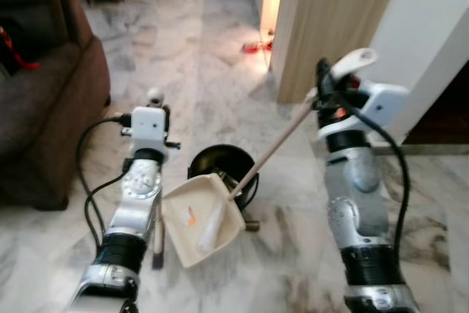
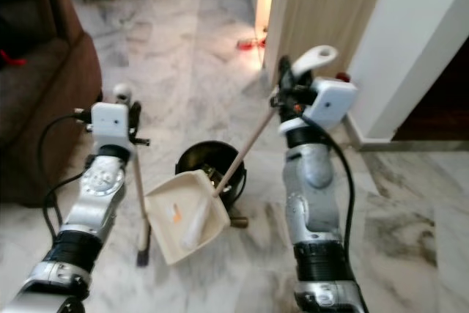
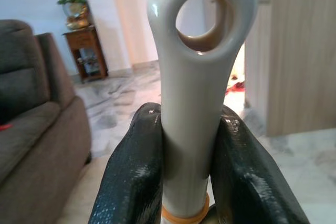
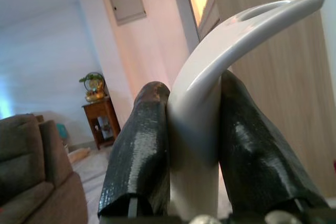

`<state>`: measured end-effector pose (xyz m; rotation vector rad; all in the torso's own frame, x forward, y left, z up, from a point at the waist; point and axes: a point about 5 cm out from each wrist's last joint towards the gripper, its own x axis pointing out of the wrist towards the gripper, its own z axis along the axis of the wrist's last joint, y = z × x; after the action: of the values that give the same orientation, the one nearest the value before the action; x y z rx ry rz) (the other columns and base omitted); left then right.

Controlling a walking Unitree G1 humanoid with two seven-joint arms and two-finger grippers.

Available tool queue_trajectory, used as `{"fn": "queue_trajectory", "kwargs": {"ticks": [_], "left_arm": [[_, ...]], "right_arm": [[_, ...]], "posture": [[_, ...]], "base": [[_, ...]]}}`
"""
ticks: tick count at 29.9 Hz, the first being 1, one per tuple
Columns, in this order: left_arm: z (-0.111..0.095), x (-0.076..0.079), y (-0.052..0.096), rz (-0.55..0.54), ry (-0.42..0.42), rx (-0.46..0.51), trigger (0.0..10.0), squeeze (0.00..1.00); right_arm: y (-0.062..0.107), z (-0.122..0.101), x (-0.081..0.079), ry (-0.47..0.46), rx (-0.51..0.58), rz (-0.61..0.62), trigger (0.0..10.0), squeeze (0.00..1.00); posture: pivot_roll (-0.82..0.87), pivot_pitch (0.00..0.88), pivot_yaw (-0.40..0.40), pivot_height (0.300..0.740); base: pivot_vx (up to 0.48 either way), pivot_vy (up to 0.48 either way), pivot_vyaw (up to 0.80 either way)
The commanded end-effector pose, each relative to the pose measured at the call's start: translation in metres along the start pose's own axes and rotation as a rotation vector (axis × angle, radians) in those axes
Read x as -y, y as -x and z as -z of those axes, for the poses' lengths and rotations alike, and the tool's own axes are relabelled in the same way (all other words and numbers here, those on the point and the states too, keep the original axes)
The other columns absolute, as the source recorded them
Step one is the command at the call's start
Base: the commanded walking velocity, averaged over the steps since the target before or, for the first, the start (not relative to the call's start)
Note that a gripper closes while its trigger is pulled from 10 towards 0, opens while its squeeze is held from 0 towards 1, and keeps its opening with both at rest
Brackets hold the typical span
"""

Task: Sweep floor

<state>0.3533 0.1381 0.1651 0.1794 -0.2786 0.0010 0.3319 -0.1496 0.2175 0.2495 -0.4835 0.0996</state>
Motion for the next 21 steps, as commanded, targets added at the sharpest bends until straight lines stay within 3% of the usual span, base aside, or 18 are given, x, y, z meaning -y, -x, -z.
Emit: {"fn": "queue_trajectory", "kwargs": {"ticks": [1, 21], "left_arm": [[-0.0108, -0.0099, -0.0044, -0.025, -0.006, 0.051, 10.0, 0.0], [-0.0111, -0.0108, -0.0042, -0.029, -0.008, 0.051, 10.0, 0.0]], "right_arm": [[-0.0049, -0.0097, -0.0119, -0.008, 0.049, -0.044, 10.0, 0.0], [-0.0044, -0.0096, -0.014, -0.024, 0.045, -0.055, 10.0, 0.0]], "posture": [[0.13, 0.041, -0.031, 0.74], [0.13, 0.042, -0.032, 0.74]], "base": [[0.326, 0.0, 0.0], [0.329, 0.0, 0.0]]}}
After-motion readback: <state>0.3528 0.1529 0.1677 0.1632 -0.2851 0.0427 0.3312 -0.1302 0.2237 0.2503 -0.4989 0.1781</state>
